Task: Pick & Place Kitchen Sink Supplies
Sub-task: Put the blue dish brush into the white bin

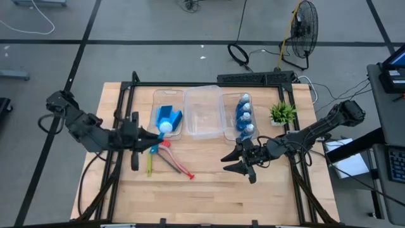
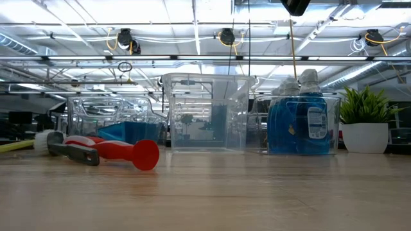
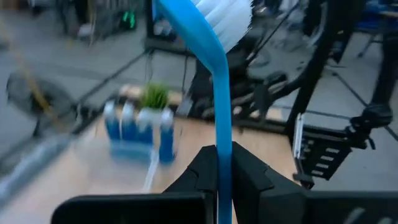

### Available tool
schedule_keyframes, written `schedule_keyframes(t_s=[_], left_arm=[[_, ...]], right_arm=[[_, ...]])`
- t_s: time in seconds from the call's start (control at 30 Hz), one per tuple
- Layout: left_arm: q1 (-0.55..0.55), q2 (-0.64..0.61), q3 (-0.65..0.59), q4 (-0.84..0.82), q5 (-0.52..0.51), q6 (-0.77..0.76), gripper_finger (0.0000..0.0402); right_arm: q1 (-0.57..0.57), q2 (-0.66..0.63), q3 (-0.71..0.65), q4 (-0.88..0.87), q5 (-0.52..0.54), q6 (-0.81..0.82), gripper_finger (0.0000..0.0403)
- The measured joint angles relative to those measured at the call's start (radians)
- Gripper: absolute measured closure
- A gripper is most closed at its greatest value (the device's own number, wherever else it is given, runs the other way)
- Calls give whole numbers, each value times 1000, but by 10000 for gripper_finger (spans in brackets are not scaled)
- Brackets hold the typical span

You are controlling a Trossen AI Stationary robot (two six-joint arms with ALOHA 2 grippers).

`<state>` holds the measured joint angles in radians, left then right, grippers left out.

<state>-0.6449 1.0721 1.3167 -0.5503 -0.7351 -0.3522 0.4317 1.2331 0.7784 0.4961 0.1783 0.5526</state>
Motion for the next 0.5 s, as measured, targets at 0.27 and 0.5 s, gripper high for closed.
schedule_keyframes(t_s=[0.27,0.5], left_arm=[[19,0,0,135,81,144,383],[88,19,0,161,-6,23,383]], right_arm=[[0,0,0,0,0,-15,236],[0,0,0,0,0,-15,236]])
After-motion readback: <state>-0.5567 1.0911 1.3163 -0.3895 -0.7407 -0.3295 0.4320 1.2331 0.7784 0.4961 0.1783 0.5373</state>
